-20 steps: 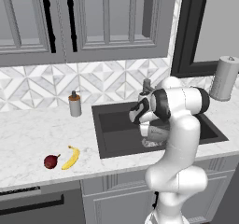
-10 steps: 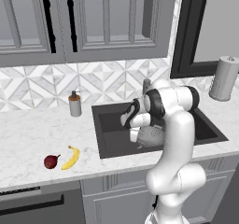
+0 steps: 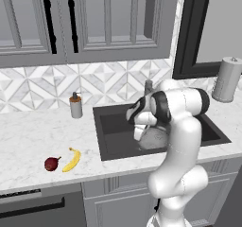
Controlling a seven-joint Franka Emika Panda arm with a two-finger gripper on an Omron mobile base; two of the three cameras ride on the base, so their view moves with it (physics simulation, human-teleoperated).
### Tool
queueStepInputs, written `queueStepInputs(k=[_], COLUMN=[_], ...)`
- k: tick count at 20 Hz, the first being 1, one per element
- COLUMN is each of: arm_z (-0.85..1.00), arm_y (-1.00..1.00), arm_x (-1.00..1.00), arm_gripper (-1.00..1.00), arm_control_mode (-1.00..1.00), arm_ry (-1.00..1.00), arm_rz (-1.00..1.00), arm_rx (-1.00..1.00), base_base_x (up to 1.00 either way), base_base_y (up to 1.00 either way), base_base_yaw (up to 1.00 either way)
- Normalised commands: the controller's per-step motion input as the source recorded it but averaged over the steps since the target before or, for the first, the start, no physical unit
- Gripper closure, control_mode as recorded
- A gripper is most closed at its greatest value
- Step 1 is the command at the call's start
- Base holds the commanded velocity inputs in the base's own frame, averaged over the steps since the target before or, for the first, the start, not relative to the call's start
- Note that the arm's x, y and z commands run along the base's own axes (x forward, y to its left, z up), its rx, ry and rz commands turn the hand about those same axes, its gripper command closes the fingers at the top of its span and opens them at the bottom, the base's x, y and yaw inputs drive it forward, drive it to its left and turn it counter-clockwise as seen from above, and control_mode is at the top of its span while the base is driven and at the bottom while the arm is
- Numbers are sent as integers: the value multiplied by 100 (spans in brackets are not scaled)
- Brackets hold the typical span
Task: Put the colander in the sink, put the pear, banana in the colander, and turn on the sink faucet and pour water over the colander.
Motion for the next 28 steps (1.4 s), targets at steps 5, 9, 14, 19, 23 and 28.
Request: queueStepInputs(k=[5, 9, 14, 19, 23, 28], arm_z=[84, 100, 100, 86, 49, 17], arm_y=[52, 92, 71, 25, 15, 6], arm_x=[-7, -11, -32, -62, -75, -64], arm_gripper=[-100, -100, -100, -100, -100, -100], arm_control_mode=[-100, -100, -100, -100, -100, -100], arm_ry=[0, 0, 0, -3, -8, -15], arm_rz=[-26, -12, 1, 20, 42, 59], arm_rx=[-1, -8, -7, 1, 3, 1], base_base_x=[0, 0, 0, 0, 0, 0], base_base_y=[0, 0, 0, 0, 0, 0], base_base_yaw=[0, 0, 0, 0, 0, 0])
